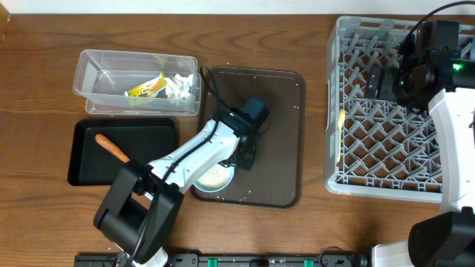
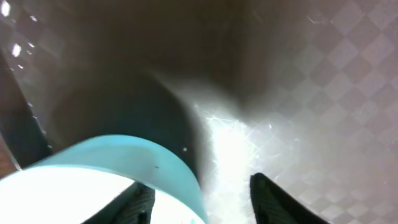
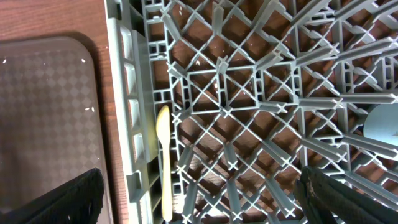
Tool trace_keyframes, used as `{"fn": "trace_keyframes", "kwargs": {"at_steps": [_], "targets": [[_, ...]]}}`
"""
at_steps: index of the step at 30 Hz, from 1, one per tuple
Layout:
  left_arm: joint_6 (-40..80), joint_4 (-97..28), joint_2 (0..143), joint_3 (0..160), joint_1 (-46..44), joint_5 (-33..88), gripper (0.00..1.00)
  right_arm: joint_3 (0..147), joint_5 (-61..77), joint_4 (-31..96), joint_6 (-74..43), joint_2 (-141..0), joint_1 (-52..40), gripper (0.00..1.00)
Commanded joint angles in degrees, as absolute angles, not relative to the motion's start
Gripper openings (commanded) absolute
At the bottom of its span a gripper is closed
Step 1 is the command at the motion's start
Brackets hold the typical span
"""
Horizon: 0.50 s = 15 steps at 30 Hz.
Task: Sort waste into correct bins and load items into the dishwasher rack
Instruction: 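Reach left gripper to white bowl rim on brown tray and grasp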
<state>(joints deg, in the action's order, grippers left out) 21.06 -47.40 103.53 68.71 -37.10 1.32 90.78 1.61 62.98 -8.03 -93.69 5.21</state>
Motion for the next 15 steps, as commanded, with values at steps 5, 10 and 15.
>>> {"fn": "trace_keyframes", "kwargs": {"at_steps": [5,10,15], "targets": [[21.8,-47.5,104.5,68.4,-38.2,1.1,0.39,91.1,2.0,63.0,-7.6,-93.7,5.3,0.97],[21.8,-47.5,104.7,68.4,-38.2,1.1,0.37,91.1,2.0,63.3,-7.6,-93.7,5.3,0.97],[21.8,-47.5,106.1,67.6,-38.2,1.1,0.37,91.1,2.0,63.3,-7.6,-93.7,5.3,0.96]]}}
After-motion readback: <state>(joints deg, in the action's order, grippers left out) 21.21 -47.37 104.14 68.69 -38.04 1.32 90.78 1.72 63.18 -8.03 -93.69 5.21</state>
